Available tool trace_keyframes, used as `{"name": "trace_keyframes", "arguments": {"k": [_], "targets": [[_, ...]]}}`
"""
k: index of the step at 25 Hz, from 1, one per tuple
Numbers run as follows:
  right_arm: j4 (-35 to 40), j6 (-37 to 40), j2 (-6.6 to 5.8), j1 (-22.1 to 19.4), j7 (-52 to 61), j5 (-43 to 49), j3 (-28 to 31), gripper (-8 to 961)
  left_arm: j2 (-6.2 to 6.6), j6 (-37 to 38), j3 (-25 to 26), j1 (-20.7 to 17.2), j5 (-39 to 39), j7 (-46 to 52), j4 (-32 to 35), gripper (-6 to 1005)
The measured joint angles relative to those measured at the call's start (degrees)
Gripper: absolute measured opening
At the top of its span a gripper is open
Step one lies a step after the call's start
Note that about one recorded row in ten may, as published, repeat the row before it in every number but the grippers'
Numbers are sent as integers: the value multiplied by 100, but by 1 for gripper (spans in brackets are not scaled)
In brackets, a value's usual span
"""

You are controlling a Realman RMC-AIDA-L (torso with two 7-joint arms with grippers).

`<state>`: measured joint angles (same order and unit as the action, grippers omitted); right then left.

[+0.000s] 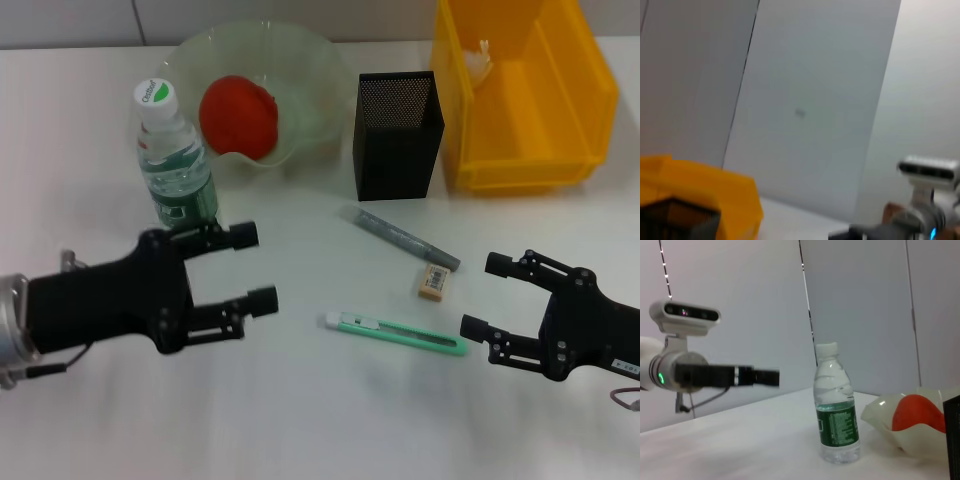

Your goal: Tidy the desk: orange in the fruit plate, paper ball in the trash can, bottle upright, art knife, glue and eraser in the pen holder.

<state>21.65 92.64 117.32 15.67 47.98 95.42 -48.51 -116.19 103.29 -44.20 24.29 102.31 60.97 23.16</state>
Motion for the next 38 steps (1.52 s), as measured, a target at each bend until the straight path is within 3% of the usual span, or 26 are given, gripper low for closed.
{"name": "trace_keyframes", "arguments": {"k": [6,13,17,20,38], "targets": [[16,29,-14,14,60,10,0,825,-74,-271,4,-108,274,-279,-14,778],[25,71,-38,35,168,16,0,825,83,-498,55,-478,476,-771,19,776],[34,94,-57,72,245,22,0,825,241,-524,45,-563,484,-799,9,775],[34,93,-72,84,261,27,0,825,280,-635,21,-592,519,-843,29,774],[29,107,-113,205,463,30,-21,824,210,-890,62,-587,720,-977,48,771]]}}
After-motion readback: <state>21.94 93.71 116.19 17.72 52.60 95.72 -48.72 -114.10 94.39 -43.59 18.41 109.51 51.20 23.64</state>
